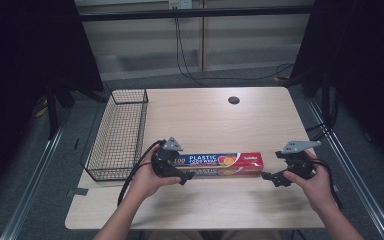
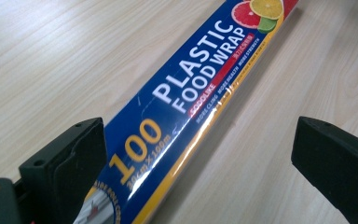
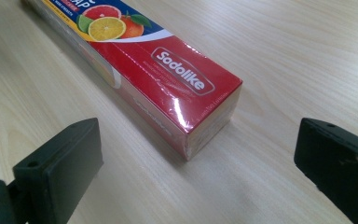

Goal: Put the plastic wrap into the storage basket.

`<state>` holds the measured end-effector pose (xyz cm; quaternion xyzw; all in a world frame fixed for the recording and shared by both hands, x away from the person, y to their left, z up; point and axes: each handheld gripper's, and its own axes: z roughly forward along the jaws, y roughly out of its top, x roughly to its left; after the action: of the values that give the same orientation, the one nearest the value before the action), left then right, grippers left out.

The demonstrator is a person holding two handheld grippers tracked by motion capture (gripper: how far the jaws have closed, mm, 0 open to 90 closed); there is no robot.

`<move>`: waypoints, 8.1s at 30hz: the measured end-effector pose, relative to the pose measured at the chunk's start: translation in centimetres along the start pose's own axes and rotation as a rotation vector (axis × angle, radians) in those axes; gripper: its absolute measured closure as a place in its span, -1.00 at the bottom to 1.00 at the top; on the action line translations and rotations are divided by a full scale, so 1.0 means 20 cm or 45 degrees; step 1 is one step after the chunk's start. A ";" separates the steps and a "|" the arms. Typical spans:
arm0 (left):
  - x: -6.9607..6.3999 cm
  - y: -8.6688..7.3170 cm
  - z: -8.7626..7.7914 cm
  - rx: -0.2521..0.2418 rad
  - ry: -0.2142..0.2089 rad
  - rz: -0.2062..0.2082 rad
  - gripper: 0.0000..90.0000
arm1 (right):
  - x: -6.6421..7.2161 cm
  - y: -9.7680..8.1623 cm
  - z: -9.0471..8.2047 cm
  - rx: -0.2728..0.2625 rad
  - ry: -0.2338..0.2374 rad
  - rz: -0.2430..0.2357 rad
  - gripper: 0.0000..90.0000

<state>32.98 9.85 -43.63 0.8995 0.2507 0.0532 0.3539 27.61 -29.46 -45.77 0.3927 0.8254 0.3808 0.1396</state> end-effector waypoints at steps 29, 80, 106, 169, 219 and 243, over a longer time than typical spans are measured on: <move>0.04 0.21 0.22 0.183 -0.141 0.137 -0.94 | 0.01 0.00 -0.01 -0.004 0.019 -0.014 -0.98; -0.02 0.28 0.49 0.361 -0.232 0.286 -0.66 | -0.01 0.01 -0.03 -0.023 0.023 -0.019 -0.95; -0.02 0.31 0.51 0.440 -0.228 0.394 -0.33 | -0.01 0.01 -0.03 -0.029 0.024 -0.028 -0.95; 0.10 0.39 0.13 0.608 -0.084 0.055 -0.06 | -0.01 0.03 -0.04 -0.052 0.013 -0.032 -0.94; 0.29 0.38 -0.14 0.545 0.118 -0.316 -0.06 | 0.02 0.05 0.00 -0.036 0.048 -0.065 -0.95; 0.37 0.37 -0.26 0.515 0.183 -0.466 -0.06 | 0.03 0.06 0.01 -0.035 0.053 -0.062 -0.95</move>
<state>40.94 12.05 -35.43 0.8856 0.4388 0.0008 0.1523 28.01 -28.52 -44.92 0.3625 0.8321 0.3966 0.1371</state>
